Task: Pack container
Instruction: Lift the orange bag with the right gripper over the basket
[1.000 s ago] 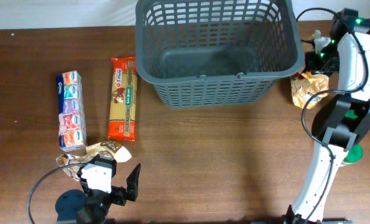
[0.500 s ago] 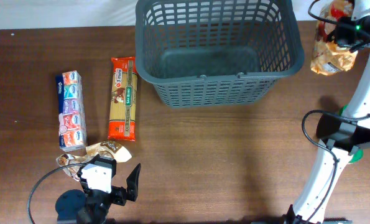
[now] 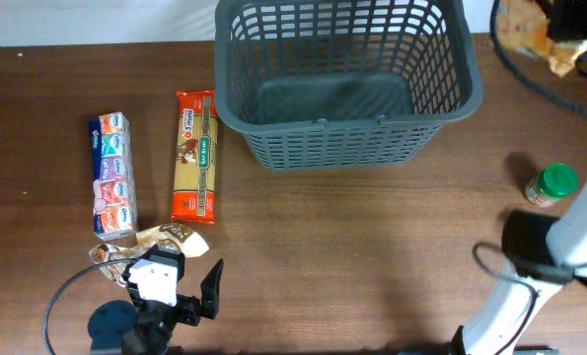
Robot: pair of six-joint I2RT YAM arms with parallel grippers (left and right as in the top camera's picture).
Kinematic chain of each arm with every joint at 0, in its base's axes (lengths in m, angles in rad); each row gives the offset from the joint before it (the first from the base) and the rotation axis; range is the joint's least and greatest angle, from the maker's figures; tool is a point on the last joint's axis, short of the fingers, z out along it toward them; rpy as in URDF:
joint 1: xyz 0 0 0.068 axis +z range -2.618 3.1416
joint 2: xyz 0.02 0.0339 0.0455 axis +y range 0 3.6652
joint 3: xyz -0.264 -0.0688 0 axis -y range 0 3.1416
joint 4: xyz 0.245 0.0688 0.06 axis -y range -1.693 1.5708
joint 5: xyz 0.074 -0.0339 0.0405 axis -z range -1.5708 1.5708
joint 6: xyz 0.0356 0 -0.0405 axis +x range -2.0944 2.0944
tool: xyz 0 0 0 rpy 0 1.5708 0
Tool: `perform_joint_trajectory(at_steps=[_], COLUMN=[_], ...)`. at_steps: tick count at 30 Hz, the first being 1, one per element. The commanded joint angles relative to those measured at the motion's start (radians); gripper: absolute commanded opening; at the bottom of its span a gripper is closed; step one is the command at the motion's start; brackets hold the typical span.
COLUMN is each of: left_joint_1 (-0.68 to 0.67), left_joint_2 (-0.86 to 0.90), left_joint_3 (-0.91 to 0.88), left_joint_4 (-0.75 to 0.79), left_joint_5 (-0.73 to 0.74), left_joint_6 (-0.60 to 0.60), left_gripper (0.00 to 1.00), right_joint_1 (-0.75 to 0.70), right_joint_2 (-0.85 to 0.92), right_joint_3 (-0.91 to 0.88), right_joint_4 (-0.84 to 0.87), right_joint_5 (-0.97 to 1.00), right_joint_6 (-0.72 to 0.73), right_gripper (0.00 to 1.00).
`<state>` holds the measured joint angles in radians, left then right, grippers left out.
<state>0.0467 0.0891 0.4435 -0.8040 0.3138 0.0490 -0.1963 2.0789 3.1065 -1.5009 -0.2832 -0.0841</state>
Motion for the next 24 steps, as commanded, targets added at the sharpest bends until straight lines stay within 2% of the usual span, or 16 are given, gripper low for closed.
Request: perform_joint_trajectory(at_steps=[1,4,9,13,19,24], left_joint_1=[0.004,0.004,0.004,0.004,0.004,0.004], left_joint_2=[0.002,0.002,0.002,0.002,0.002,0.002], left_joint_3=[0.008,0.008,0.008,0.008,0.008,0.008], left_joint_4=[0.002,0.002,0.002,0.002,0.002,0.002], left_joint_5=[-0.006,-0.006,-0.006,-0.006,-0.006,-0.006], left_joint_6=[0.005,0.005,0.005,0.005,0.005,0.005], left_gripper=[0.99,0.99,0.99,0.99,0.99,0.99], right_joint_1=[0.104,0.253,0.439,0.473,0.467,0.442], right_joint_2=[-0.093,-0.088,-0.008,0.071,0.182,0.218], right_joint_3=[0.034,0.033,0.008,-0.022,-0.090,-0.148], right_joint_4=[0.072,0.127,0.151,0.164,0.197,0.204], right_joint_5=[-0.047,-0.034,0.182,0.253,0.464,0.466], right_joint_6=[0.034,0.033,0.000,-0.003,0.102,0.173], right_gripper=[0.04,0.04,0.04,0.04,0.04,0.04])
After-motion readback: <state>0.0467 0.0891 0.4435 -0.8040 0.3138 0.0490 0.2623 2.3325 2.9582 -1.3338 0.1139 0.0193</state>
